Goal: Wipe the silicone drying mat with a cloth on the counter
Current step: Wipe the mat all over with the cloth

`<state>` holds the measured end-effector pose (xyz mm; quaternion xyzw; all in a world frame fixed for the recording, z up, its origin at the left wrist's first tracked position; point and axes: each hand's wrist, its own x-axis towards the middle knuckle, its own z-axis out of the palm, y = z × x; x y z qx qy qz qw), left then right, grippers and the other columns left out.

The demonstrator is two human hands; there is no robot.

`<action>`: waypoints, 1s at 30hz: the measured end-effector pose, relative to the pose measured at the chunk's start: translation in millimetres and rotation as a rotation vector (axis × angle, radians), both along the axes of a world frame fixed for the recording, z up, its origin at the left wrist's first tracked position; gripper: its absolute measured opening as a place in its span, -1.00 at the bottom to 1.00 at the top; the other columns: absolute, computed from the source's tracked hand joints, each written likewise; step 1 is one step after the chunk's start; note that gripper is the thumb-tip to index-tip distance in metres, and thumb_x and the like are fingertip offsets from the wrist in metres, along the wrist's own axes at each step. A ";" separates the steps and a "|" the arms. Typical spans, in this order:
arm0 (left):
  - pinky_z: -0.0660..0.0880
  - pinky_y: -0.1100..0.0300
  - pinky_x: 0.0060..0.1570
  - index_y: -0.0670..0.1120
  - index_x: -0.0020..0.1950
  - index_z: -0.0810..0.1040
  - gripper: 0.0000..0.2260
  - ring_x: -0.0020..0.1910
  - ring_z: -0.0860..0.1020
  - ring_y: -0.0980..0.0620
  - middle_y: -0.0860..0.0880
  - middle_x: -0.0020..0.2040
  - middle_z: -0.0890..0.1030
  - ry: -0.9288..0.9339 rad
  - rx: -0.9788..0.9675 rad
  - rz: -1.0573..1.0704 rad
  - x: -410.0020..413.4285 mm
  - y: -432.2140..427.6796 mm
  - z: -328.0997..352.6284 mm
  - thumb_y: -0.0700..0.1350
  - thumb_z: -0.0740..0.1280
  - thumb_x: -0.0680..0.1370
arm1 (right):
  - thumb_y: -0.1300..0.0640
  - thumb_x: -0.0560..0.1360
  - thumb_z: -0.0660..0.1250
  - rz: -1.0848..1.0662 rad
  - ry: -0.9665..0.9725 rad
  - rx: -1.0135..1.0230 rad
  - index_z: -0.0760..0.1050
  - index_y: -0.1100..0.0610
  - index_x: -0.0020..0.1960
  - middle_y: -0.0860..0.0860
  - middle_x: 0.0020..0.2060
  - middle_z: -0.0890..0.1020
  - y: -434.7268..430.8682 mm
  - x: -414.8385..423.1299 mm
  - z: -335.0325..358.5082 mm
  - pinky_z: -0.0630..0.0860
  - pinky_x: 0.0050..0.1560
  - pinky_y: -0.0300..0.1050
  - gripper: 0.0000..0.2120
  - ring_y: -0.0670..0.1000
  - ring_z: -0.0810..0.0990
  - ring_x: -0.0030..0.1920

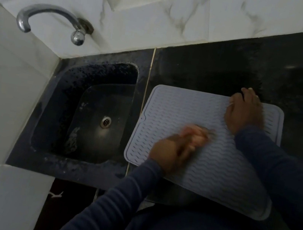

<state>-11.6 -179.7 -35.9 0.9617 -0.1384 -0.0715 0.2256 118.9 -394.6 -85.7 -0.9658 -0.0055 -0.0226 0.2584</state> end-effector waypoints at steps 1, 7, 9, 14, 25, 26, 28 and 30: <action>0.55 0.09 -0.08 0.03 0.29 0.52 -0.61 -0.03 0.61 -0.11 -0.12 0.09 0.63 -0.047 0.038 -0.104 -14.7 -14.8 -5.8 0.15 0.14 0.57 | 0.21 0.58 0.14 0.003 -0.006 -0.005 0.45 0.24 0.18 0.25 0.46 0.28 -0.9 0.1 -0.7 -0.02 0.53 0.11 -0.77 0.22 0.13 0.51; 0.47 0.20 -0.40 0.08 0.14 0.58 -0.70 -0.28 0.61 -0.06 -0.02 -0.12 0.63 -0.127 0.171 -0.016 -83.2 19.5 -28.5 0.17 0.19 0.55 | 0.19 0.58 0.14 0.007 0.002 -0.015 0.43 0.25 0.21 0.26 0.50 0.19 7.8 -12.6 4.1 -0.09 0.52 0.15 -0.75 0.23 0.04 0.54; 0.51 0.17 -0.32 0.12 0.12 0.55 -0.68 -0.20 0.63 -0.05 -0.01 -0.07 0.63 -0.050 0.213 0.244 -86.0 70.6 -29.7 0.23 0.13 0.56 | 0.18 0.58 0.18 0.030 0.002 0.023 0.42 0.24 0.26 0.25 0.51 0.17 20.4 -32.0 5.9 -0.09 0.52 0.13 -0.71 0.23 0.02 0.54; 0.48 0.08 -0.14 0.17 0.23 0.51 -0.71 -0.05 0.61 -0.18 -0.10 0.02 0.65 0.089 0.470 0.599 -70.1 127.4 -1.6 0.19 0.16 0.58 | 0.12 0.58 0.18 0.139 -0.051 -0.022 0.44 0.23 0.27 0.27 0.47 0.26 37.0 -71.5 -9.2 -0.03 0.52 0.20 -0.68 0.23 0.11 0.52; 0.46 0.16 -0.31 0.06 0.18 0.56 -0.69 -0.21 0.61 -0.11 -0.09 -0.05 0.62 -0.067 0.277 0.139 -58.3 38.9 -16.3 0.15 0.16 0.59 | 0.08 0.60 0.16 0.121 -0.049 -0.074 0.41 0.20 0.34 0.22 0.47 0.30 38.8 -67.5 -11.7 -0.03 0.52 0.15 -0.64 0.19 0.15 0.52; 0.46 0.13 -0.22 0.07 0.21 0.54 -0.68 -0.11 0.61 -0.12 -0.10 0.01 0.61 0.016 0.288 0.260 -56.5 61.6 -14.0 0.17 0.14 0.60 | 0.08 0.60 0.16 0.118 -0.047 -0.071 0.42 0.19 0.33 0.22 0.47 0.30 38.4 -67.9 -10.7 -0.03 0.52 0.14 -0.64 0.18 0.15 0.52; 0.46 0.11 -0.11 0.07 0.21 0.54 -0.65 -0.02 0.59 -0.15 -0.09 0.06 0.61 0.122 0.371 0.498 -49.2 102.6 -6.6 0.21 0.13 0.59 | 0.07 0.60 0.15 0.110 -0.037 -0.067 0.42 0.20 0.33 0.22 0.47 0.30 38.9 -68.5 -10.2 -0.04 0.53 0.14 -0.64 0.18 0.16 0.51; 0.50 0.08 -0.07 0.08 0.20 0.54 -0.65 -0.02 0.59 -0.15 -0.10 0.03 0.63 0.152 0.455 0.578 -40.9 115.3 3.5 0.23 0.14 0.57 | 0.04 0.59 0.11 0.107 -0.033 -0.054 0.42 0.20 0.33 0.22 0.46 0.31 38.3 -68.8 -9.9 -0.03 0.52 0.14 -0.61 0.19 0.17 0.51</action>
